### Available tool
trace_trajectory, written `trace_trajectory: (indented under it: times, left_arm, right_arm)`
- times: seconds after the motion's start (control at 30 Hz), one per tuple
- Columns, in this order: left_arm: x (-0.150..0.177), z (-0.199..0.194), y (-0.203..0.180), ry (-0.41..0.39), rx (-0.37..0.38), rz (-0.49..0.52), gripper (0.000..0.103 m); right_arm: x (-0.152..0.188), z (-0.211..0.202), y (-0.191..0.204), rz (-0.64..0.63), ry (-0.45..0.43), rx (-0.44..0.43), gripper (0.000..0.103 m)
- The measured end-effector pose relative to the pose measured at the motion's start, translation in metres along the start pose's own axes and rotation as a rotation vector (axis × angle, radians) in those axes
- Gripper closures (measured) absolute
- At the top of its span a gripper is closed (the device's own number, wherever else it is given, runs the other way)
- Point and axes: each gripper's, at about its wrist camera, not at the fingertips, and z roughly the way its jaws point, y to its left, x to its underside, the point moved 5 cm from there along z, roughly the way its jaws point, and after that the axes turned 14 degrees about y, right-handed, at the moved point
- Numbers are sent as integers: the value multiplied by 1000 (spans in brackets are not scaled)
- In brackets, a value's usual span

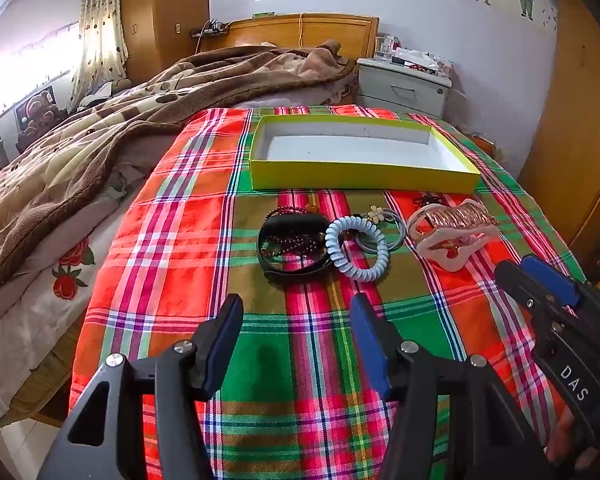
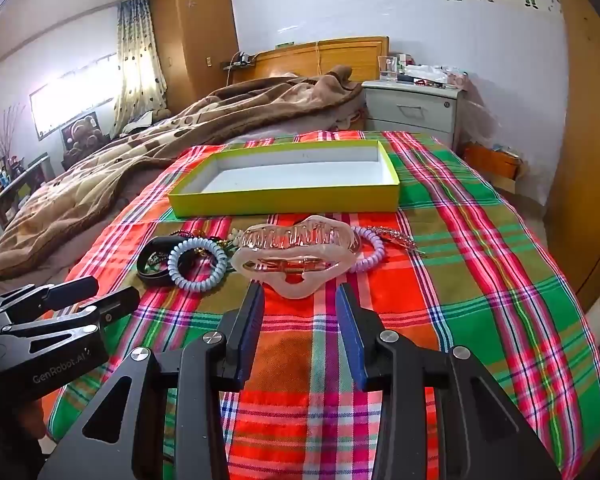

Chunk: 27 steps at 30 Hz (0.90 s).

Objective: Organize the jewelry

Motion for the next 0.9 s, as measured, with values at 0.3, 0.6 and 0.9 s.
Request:
trace_trajectory:
  times: [0.3,0.6,0.9]
  left_arm:
    - [-1,3,-1,17,-8,13,46]
    - [-4,4,2,-3,-28,9,46]
    - [-2,2,3,2,-22,5,46]
  right_arm:
    - [0,0,-3,8,-21,23,65]
    - [-2,2,-2,5,-12,19,65]
    - [1,3,1,-3,-8,21,65]
